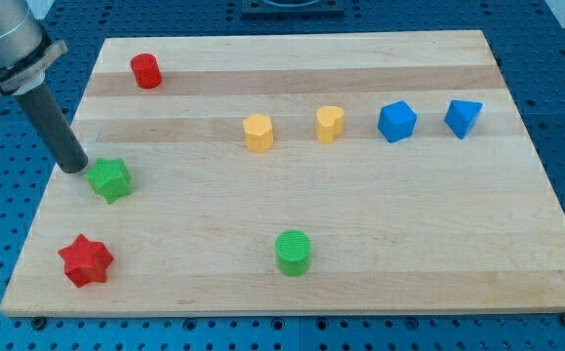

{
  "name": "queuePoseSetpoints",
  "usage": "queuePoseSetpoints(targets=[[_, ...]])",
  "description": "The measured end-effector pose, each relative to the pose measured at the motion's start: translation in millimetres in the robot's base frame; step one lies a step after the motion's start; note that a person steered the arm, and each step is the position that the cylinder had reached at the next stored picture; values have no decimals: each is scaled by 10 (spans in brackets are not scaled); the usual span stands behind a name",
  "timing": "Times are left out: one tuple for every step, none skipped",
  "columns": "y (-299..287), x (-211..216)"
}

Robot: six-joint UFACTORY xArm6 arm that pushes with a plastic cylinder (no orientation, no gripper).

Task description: Place the green star diagonal to the heart

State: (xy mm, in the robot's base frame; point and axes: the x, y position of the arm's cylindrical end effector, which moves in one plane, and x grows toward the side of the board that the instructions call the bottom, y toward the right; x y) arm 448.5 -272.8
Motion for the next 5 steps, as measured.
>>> queuePoseSetpoints(targets=[[0, 4], [70, 173], [300, 215], [300, 215], [401, 288]])
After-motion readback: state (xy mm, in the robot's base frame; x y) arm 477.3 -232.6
